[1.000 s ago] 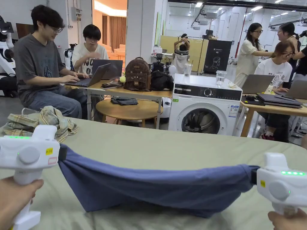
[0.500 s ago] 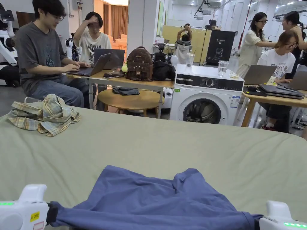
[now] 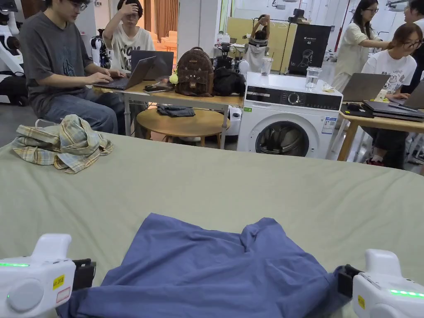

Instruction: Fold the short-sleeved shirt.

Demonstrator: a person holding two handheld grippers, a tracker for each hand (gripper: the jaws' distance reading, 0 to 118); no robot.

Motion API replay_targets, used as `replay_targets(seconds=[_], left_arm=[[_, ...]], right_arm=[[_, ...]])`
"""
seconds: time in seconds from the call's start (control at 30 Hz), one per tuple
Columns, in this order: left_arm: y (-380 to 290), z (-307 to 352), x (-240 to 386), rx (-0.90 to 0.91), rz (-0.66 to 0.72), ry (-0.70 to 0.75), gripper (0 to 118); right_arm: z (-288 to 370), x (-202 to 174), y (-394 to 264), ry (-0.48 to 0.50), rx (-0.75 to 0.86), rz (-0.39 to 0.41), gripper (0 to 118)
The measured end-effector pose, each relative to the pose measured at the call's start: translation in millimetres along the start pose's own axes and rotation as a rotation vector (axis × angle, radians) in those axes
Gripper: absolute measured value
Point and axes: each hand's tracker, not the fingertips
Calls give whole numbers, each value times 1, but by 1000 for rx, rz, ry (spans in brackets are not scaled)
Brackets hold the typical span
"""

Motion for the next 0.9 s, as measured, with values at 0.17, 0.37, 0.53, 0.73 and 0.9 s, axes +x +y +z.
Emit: replay_targets(seconds=[0.17,0.37,0.53,0.73,0.9], left_arm=[[6,5,19,86,-6,-61,48],[5,15,59,187,-60,-91,26],[1,12,84,214,-111,-61,0],[6,5,80,118,-97,-31,0],[10,4,41,10,-4,-48,0]], right_arm=[[13,-19,9,2,84,-39,49],[21,-49,11,63,139,-41,37],[20,-69,7,137,163,-62,0],[20,-88,9,135,173,-46,0],[13,-92,11,160,147,-32,0]])
